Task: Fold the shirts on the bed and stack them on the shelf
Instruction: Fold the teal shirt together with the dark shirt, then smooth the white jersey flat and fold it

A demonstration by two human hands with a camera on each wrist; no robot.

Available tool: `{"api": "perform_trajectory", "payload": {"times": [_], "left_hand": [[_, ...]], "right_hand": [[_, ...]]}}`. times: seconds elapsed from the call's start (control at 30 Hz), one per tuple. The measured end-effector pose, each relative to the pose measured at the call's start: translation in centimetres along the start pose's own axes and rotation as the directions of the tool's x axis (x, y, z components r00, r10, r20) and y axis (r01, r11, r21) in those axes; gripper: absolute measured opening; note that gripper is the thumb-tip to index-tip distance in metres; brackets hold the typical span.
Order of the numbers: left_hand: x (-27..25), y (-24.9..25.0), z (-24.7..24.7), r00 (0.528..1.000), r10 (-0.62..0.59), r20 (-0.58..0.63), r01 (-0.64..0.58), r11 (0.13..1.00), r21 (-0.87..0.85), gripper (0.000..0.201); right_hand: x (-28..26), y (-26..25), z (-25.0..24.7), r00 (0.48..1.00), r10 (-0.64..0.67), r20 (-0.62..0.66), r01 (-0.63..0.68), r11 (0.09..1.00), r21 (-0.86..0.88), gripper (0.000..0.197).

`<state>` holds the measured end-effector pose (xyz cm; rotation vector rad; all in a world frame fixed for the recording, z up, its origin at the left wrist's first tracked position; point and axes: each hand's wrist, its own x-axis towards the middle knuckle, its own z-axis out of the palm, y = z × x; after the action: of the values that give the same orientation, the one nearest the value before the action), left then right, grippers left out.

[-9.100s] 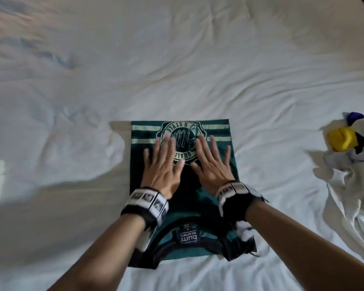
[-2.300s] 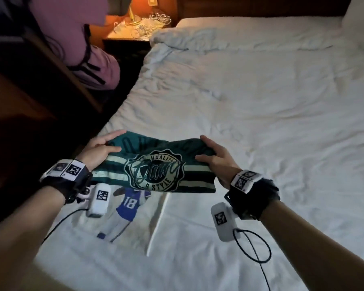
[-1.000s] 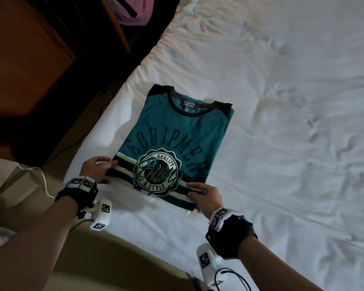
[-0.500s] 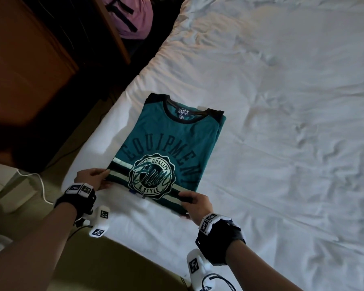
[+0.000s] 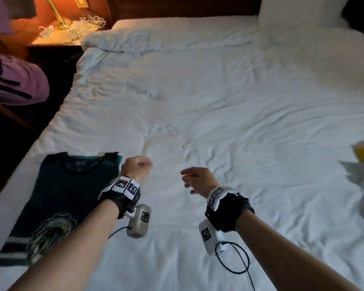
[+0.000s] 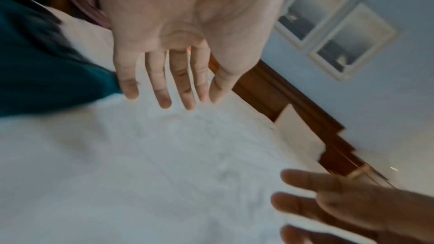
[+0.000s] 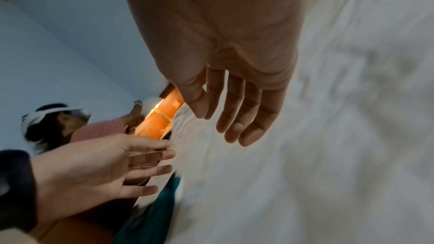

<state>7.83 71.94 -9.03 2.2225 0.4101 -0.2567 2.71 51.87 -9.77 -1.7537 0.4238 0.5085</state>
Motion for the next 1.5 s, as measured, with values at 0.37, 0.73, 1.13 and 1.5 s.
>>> {"api": "perform_trajectory", "payload": {"times": [0.37,0.73,1.13,1.5], "left_hand": [[-10.5,29.4,36.6,0.865,0.290,0.410,-0.348,0.935,0.072,0.007],[-23.2,41.4,61.4,0.583,0.537,0.609,-0.656,0.754,-0.037,0.029],[-25.1,47.8,66.7,0.503,0.653,0.566,-0.826,0.557,0.091,0.013],[-29.8,62.6,43.8,0.097,0.906,0.413,-0.800,0.318,-0.509,0.037]], "right_hand": [[-7.1,13.4,-43.7,0.871,0.065,-0.486,-0.061,0.998,0.024,0.025],[-15.7,29.2,-63.8,0.510,0.107,-0.853,-0.309,0.949,-0.066,0.058],[-15.7,28.4,-67.7,0.516,0.073,-0.854,-0.337,0.933,-0.124,0.054],[-23.1,4.8,-71.5,0.612,-0.237,-0.754,0.085,0.968,-0.235,0.036]]}}
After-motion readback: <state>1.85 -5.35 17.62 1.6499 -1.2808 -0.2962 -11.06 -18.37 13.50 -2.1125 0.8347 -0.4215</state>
